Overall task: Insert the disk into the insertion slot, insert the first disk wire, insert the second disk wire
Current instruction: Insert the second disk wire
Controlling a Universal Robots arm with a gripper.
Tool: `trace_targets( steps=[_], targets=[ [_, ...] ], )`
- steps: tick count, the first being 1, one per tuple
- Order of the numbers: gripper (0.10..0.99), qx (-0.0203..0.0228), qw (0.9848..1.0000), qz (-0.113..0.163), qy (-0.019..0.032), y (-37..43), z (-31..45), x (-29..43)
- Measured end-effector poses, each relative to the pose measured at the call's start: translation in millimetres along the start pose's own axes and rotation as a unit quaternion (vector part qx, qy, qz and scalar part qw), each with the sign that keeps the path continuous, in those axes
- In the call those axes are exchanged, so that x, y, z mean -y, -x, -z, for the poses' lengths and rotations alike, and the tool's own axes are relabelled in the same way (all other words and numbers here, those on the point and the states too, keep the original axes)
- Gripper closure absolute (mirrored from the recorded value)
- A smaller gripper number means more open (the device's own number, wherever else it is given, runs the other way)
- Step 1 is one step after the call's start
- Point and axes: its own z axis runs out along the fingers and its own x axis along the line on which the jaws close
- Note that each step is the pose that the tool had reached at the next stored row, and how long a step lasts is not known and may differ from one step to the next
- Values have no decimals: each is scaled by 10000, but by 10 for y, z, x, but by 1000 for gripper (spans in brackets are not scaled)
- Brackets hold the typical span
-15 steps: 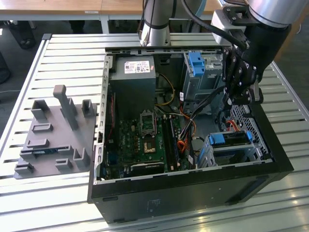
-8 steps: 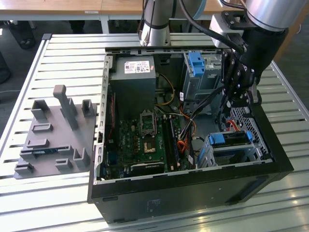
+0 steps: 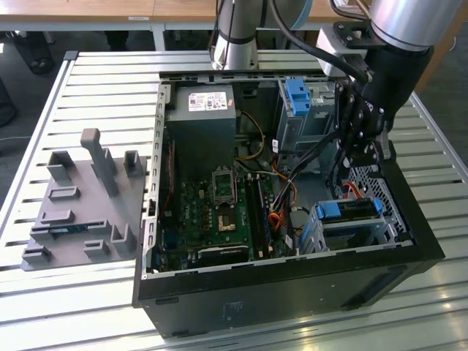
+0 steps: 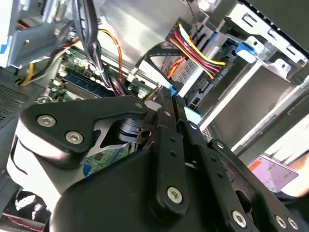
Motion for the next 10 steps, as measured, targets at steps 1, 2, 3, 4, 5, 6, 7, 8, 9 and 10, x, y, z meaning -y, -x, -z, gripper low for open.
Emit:
trace_targets(
  steps=[1, 2, 3, 4, 5, 6, 7, 8, 9, 10],
  targets=[
    [914, -47, 10000, 0, 0, 0, -1, 0],
    [914, -90, 10000, 0, -1, 0, -3, 0],
    [914, -127, 9999, 0, -2, 0, -6, 0],
    [902, -164, 9999, 0, -1, 1, -10, 0],
    [902, -195, 9998, 0, -1, 2, -13, 0],
    [839, -222, 9998, -1, -1, 3, -16, 0],
    [839, -246, 9997, -1, -1, 4, -20, 0],
    [839, -267, 9996, -1, 0, 5, -24, 0],
    [839, -287, 9996, -1, 0, 7, -27, 0],
    [839, -299, 9996, -1, 0, 8, -31, 0]
  ],
)
